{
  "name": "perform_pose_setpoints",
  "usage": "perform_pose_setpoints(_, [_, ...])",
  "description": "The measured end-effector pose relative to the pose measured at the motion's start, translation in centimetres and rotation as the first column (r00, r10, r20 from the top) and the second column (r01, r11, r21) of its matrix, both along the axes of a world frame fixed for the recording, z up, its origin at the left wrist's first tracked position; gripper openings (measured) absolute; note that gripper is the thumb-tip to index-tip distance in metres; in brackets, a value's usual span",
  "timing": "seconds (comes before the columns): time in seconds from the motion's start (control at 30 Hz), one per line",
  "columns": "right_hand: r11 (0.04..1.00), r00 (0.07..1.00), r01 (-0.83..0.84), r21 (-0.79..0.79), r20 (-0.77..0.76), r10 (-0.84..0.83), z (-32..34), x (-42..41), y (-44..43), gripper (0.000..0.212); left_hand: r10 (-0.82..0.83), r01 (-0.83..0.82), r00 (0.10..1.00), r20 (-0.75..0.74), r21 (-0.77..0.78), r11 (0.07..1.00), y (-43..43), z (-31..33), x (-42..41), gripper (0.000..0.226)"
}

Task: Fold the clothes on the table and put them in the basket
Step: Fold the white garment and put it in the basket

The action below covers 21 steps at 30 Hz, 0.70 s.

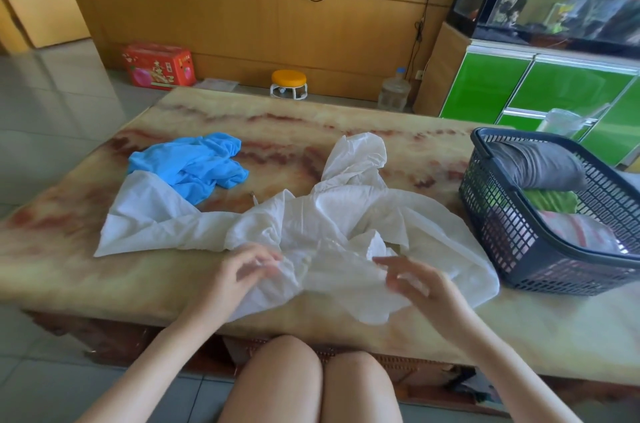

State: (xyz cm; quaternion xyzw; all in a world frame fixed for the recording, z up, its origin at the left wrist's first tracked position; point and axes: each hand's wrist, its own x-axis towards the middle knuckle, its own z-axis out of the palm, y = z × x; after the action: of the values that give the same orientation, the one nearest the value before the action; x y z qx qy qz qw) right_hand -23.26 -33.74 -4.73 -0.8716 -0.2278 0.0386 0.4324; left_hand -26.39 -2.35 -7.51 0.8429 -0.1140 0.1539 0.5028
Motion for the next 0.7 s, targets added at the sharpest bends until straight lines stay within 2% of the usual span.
perform_pose_setpoints(0.07, [0.986,0.996,0.084,0.145,0.023,-0.089,1.7,0.1,-0.2,0.025,0.12,-0.123,0.992,-0.028,-0.197,0.973,0.0,2.2,0.0,0.03])
perform_pose_setpoints(0.17, [0.931,0.969,0.188,0.312,0.093,-0.227,3.8,0.2,-0.1,0.017,0.287,-0.286,0.957,-0.041,-0.296,0.911,0.5,4.3,0.3,0.023])
perform_pose_setpoints(0.23, [0.898,0.942,0.288,0.332,0.071,-0.328,3.6,1.1,-0.1,0.012,0.335,-0.349,0.937,-0.098,-0.3,0.888,0.2,4.5,0.8,0.019])
perform_pose_setpoints(0.3, [0.924,0.941,0.331,0.19,0.007,-0.339,2.0,2.6,0.0,0.012,0.371,-0.404,0.912,-0.173,-0.234,0.884,-0.2,3.6,1.1,0.018])
perform_pose_setpoints(0.37, [0.938,0.941,0.335,-0.093,-0.006,-0.337,0.0,3.6,0.1,0.013,0.425,-0.45,0.882,-0.203,-0.098,0.887,-0.1,1.6,1.3,0.011])
perform_pose_setpoints(0.4, [0.928,0.945,0.326,-0.182,0.024,-0.328,-0.9,3.7,0.3,0.021,0.446,-0.452,0.881,-0.161,-0.006,0.892,-0.1,1.0,1.2,0.011])
perform_pose_setpoints(0.43, [0.928,0.951,0.31,-0.206,0.064,-0.303,-1.5,3.5,0.5,0.036,0.438,-0.433,0.895,-0.084,0.079,0.898,-0.2,0.4,1.0,0.023])
perform_pose_setpoints(0.47, [0.94,0.959,0.278,-0.198,0.109,-0.261,-1.8,3.1,0.8,0.05,0.401,-0.399,0.916,-0.004,0.107,0.911,-0.4,0.3,0.6,0.034])
perform_pose_setpoints(0.53, [0.973,0.971,0.158,-0.169,0.203,-0.122,-1.5,1.9,1.5,0.061,0.218,-0.227,0.972,0.082,0.128,0.965,-1.1,1.3,-0.5,0.035])
perform_pose_setpoints(0.63, [0.991,0.981,-0.052,-0.125,0.177,0.074,-0.6,0.1,2.2,0.052,-0.125,0.074,0.983,0.131,0.339,0.938,-1.3,0.8,-1.8,0.041])
perform_pose_setpoints(0.7, [0.969,0.962,-0.171,-0.177,0.182,0.203,-0.3,-0.8,2.5,0.04,-0.184,0.134,0.98,0.071,0.449,0.884,-0.5,-0.4,-1.8,0.033])
